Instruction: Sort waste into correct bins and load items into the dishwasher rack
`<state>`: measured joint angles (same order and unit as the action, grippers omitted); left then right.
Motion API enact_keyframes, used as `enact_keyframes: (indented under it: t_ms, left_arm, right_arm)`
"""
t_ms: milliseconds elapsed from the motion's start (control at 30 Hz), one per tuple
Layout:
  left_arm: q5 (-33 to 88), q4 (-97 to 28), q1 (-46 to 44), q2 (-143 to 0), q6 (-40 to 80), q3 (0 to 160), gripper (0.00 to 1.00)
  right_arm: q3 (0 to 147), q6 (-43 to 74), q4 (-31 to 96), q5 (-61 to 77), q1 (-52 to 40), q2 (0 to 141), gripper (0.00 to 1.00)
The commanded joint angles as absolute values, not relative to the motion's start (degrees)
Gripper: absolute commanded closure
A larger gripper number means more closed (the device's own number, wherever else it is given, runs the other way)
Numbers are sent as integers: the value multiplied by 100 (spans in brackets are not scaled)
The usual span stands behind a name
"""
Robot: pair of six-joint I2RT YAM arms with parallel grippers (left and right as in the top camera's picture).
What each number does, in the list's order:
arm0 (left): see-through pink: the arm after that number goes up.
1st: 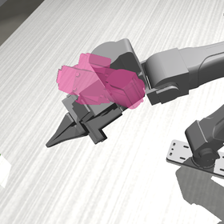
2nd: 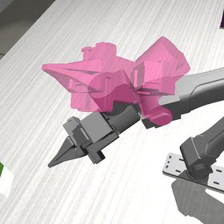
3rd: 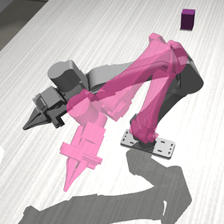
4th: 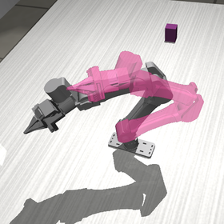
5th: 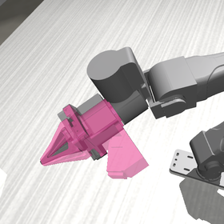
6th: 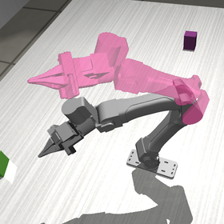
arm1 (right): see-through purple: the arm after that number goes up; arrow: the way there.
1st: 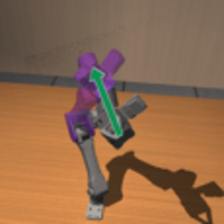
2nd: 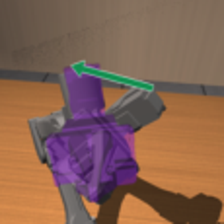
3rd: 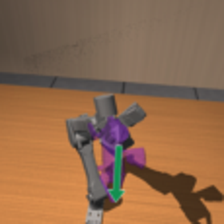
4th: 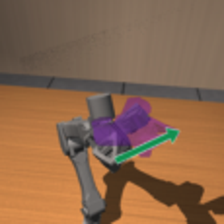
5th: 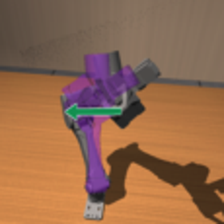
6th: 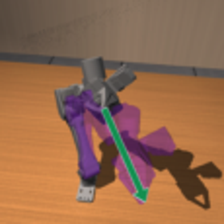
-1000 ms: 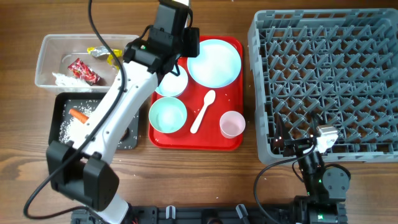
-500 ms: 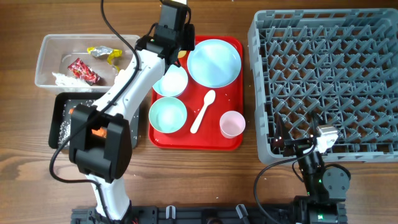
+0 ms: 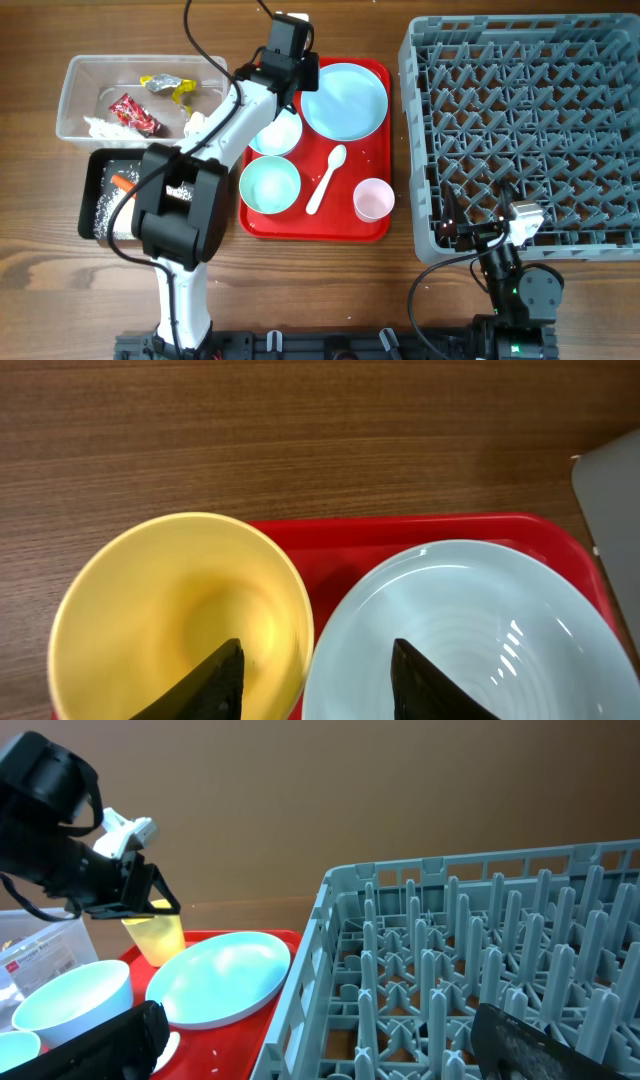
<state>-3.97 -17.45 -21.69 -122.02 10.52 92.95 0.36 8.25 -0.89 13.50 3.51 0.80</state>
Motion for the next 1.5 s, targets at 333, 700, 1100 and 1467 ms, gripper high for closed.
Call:
enact_keyframes:
  t_ms: [333,700,1100,1467]
  left_arm:
    - [-593,-1590,-2141,-12401,915,9288,80]
    - [-891,-1876,-2134,-12401,913,9288,80]
    - [-893,-1907,-2137,-12289,600,9290,96]
    - [-419,-2803,-2093,-10027,585,9338,96]
  right_arm:
    - [30,751,-117,1404,327,80,0]
    - [30,753,-117,1404,327,80,1]
    - [30,751,-117,1404,327,80,0]
    - [30,753,-117,1404,327,80,0]
